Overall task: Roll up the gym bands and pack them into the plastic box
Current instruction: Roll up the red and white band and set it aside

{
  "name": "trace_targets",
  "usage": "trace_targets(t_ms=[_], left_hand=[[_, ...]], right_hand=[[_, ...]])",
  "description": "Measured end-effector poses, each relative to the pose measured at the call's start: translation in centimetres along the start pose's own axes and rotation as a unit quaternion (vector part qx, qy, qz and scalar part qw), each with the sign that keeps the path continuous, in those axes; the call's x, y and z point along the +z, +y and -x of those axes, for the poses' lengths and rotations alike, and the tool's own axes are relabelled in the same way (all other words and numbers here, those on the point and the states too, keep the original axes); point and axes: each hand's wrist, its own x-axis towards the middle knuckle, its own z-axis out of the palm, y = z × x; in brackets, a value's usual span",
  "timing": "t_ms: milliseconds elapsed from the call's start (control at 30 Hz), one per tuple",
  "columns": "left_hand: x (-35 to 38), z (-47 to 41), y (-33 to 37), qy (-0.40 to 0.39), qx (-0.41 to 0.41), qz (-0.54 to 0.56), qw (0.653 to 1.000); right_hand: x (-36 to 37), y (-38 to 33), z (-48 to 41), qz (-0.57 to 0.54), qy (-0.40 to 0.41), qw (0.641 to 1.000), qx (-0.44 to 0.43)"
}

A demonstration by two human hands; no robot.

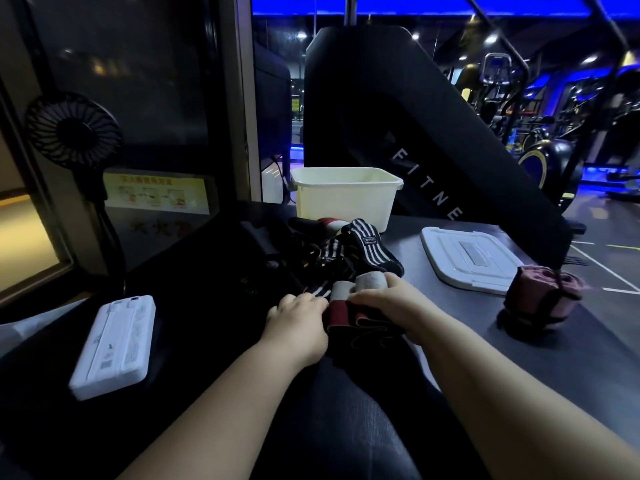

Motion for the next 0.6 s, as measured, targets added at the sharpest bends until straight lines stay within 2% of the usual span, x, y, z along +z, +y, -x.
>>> trace_targets(t_ms=[133, 300, 367, 400, 433, 500, 533, 600], left_hand=[[0.2, -1.4, -1.4, 0.035, -0.044, 0.013, 0.998], [0.6, -1.4, -1.9, 0.088, -0.068, 0.036, 0.993], [0.3, -0.9, -0.8, 0.140, -0.047, 0.087, 0.985], [0.0, -0.5, 0.1, 0.143, -0.044, 0.146, 0.978], [-0.4, -0.1, 1.4, 0.118, -0.049, 0.228, 0.965], [-1.0, 0.9, 4.2, 0.000, -0.065, 0.397, 0.915], [-1.1, 1.5, 5.4, -0.059, -0.073, 0.442, 0.892], [-0.9, 2.1, 7.2, -0.116, -0.075, 0.482, 0.865]], right_hand=[[0.6, -0.4, 0.3, -0.033, -0.003, 0.999, -0.008], [-1.5, -0.5, 2.2, -0.161, -0.054, 0.985, 0.011], [-2.8, -0.2, 3.2, -0.187, -0.066, 0.980, 0.010], [-3.4, 0.0, 3.7, -0.192, -0.069, 0.979, 0.005], [-3.9, 0.3, 4.2, -0.186, -0.066, 0.980, -0.007], [-4.3, 0.8, 5.4, -0.153, -0.045, 0.986, -0.044], [-4.4, 1.0, 6.0, -0.116, -0.020, 0.991, -0.064], [-4.5, 1.6, 6.8, -0.006, 0.039, 0.991, -0.125]])
